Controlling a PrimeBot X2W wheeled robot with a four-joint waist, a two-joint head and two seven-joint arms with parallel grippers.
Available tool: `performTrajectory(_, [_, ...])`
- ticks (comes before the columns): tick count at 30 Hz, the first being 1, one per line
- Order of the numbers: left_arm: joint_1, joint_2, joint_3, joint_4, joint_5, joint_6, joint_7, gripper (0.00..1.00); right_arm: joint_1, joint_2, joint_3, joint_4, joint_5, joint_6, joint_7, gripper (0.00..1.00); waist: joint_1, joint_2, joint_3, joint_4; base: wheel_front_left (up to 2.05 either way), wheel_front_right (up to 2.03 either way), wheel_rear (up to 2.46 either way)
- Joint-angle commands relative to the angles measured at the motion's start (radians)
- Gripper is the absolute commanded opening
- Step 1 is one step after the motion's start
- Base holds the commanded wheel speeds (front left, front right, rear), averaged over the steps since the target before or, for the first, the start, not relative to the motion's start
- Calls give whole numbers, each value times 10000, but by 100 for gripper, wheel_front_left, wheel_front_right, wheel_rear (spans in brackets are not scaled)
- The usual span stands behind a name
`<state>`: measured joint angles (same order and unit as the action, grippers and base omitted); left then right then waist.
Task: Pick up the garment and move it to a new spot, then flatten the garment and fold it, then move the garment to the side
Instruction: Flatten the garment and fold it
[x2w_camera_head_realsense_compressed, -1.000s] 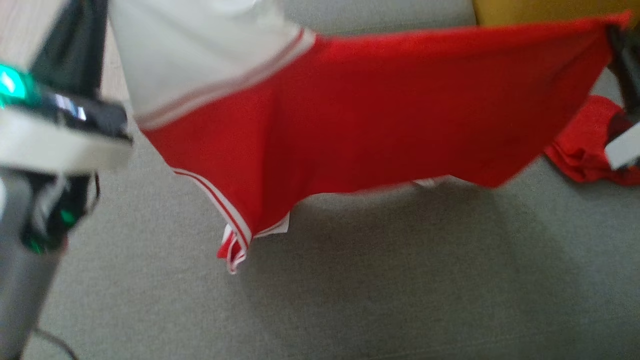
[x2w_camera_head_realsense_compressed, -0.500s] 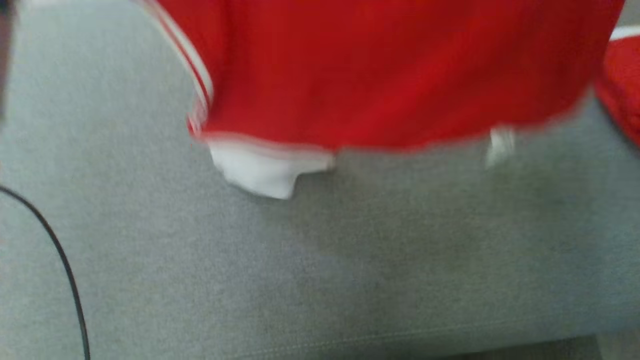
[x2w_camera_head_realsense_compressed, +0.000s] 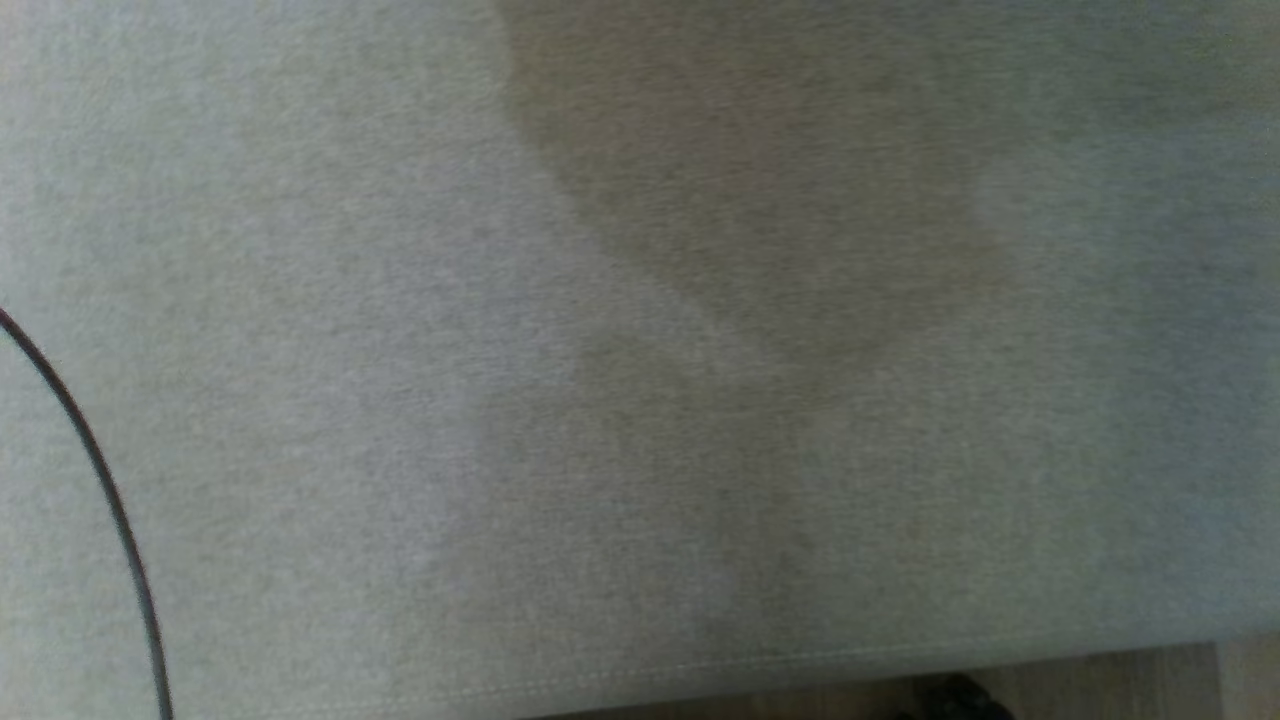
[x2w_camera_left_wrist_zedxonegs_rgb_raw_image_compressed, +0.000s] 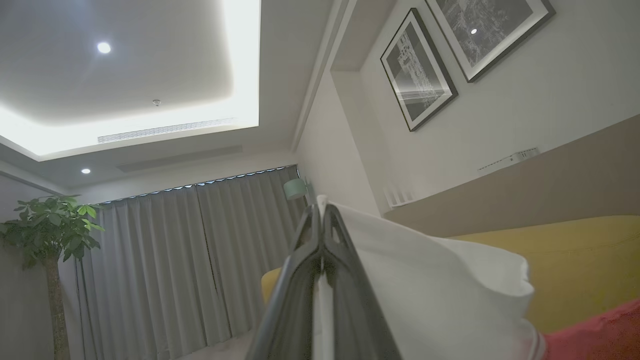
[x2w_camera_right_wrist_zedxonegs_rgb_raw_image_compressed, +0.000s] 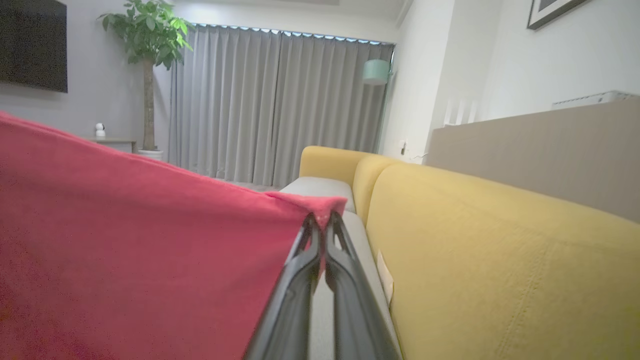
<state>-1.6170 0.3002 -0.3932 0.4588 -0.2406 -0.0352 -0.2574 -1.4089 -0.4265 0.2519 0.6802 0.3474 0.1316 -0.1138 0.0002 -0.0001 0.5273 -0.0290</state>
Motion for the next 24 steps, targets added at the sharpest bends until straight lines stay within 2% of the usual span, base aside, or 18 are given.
performTrajectory(1, [76, 356, 400, -533, 120, -24, -40, 0, -50, -55, 89, -81, -81, -9, -152, 0, -2, 1, 218, 228, 0, 0, 0])
performTrajectory(5, [1668, 163, 912, -1430, 198, -303, -41, 0, 450, -131, 314, 438, -64, -9, -631, 0, -2, 1, 199, 486, 0, 0, 0])
performTrajectory(6, [2656, 67, 1157, -1764, 150, -473, -42, 0, 875, -119, 412, 667, 28, -9, -804, 0, -2, 1, 71, 591, 0, 0, 0])
performTrajectory(12, [5984, -145, 1702, -2557, -4, -831, -42, 0, 2702, -143, 553, 1089, 446, -9, -1191, 0, -2, 1, -718, 722, 0, 0, 0])
performTrajectory(20, [10866, -148, 1674, -3676, 9, -946, -43, 0, 6252, -294, 369, 627, 1189, -9, -1391, 0, -2, 1, -2341, 701, 0, 0, 0])
performTrajectory(24, [12980, -352, 1763, -4021, 19, -951, -43, 0, 8078, -193, 122, 194, 1357, -9, -1419, 0, -2, 1, -2979, 693, 0, 0, 0])
